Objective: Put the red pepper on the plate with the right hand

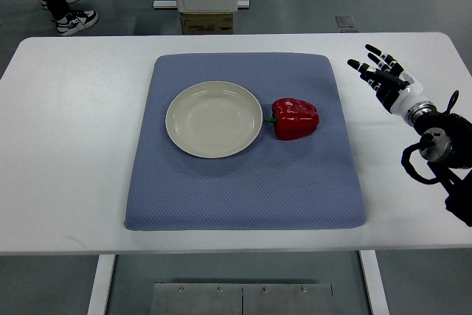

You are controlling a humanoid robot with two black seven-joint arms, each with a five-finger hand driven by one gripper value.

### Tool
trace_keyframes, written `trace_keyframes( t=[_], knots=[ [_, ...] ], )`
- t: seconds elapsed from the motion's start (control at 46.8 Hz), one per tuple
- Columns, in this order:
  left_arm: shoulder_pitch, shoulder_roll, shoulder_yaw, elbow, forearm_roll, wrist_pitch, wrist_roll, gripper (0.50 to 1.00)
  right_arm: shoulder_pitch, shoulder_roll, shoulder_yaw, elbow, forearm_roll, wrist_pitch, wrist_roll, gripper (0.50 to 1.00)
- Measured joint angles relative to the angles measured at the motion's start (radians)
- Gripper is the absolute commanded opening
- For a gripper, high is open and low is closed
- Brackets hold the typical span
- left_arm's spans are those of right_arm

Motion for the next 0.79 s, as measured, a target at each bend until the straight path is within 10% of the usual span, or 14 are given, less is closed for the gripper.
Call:
trace_keyframes(
  t=[0.791],
  knots=[
    [0.0, 0.0, 0.0, 0.0, 0.0, 0.0, 0.0, 1.0, 0.01, -0.047, -0.096, 0.055, -0.011, 0.05, 0.017, 1.0]
  ],
)
